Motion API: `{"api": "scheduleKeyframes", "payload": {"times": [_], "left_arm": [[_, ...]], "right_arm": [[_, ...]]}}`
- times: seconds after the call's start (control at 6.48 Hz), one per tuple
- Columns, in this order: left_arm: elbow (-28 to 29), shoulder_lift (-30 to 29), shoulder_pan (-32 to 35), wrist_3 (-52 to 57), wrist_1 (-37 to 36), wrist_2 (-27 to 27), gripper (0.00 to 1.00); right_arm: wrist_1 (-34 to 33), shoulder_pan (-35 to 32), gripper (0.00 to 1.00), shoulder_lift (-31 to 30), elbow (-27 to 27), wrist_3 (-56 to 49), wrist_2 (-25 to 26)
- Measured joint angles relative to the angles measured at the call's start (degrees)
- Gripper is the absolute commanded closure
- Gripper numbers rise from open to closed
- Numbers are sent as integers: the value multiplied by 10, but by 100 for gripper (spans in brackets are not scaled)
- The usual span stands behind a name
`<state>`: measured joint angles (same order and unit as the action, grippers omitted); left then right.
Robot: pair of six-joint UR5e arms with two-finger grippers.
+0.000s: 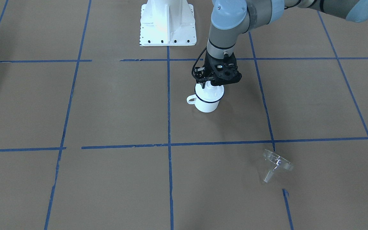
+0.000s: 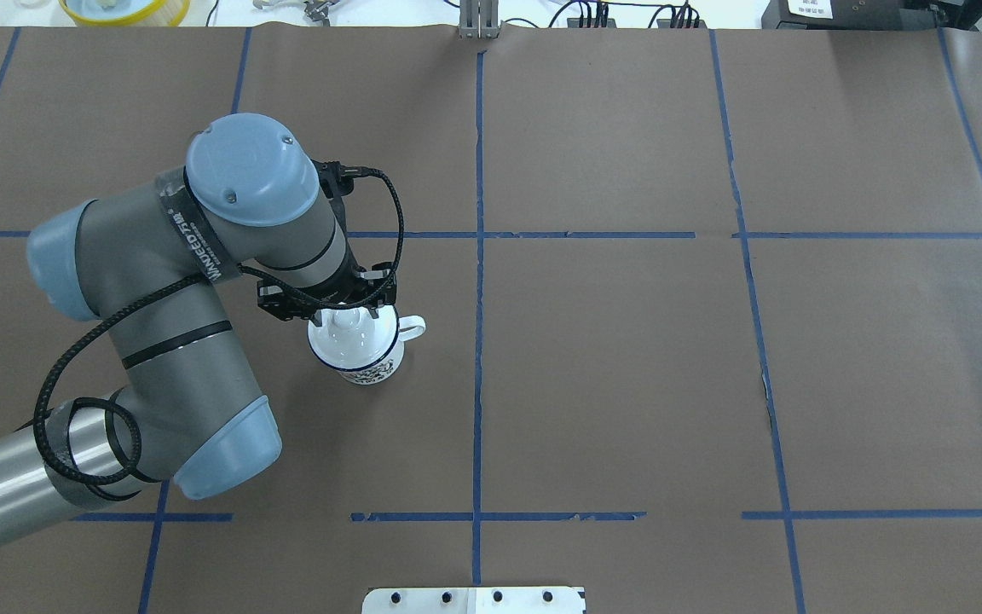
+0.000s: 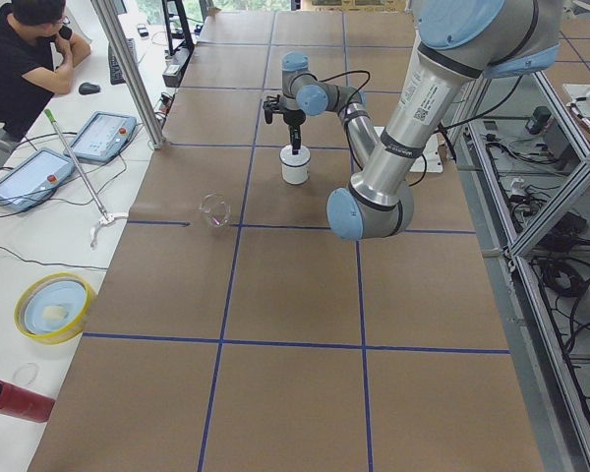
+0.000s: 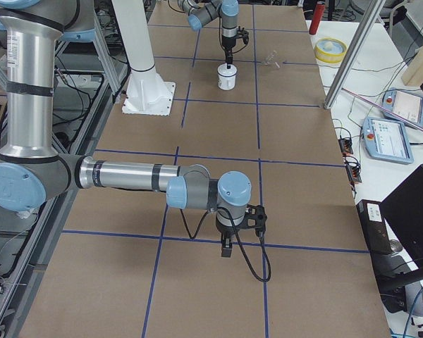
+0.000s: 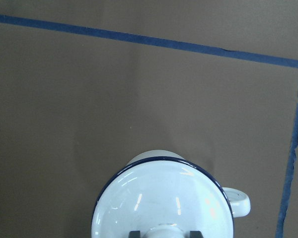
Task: Remove funnel from cup
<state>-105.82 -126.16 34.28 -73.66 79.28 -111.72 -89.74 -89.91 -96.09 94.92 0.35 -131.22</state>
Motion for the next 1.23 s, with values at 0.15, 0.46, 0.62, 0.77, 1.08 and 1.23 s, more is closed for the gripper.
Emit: {"api": "scheduleKeyframes", "payload": {"times": [0.15,0.46,0.62,0.77,1.08,1.23], "left_arm": [[-1,0,0,0,0,0,0],[-22,1,2,3,0,2,0],[-49,6,8,7,-1,2,0],[-79,17,24,21,-1,2,0],[-109,40,102,134,-2,-7,0],[-111,60,148,209,1,-24,0]], "right_arm": [[0,0,0,0,0,0,0],[0,0,0,0,0,0,0],[0,0,0,0,0,0,0],[0,0,0,0,0,0,0],[0,0,0,0,0,0,0],[0,0,0,0,0,0,0]]}}
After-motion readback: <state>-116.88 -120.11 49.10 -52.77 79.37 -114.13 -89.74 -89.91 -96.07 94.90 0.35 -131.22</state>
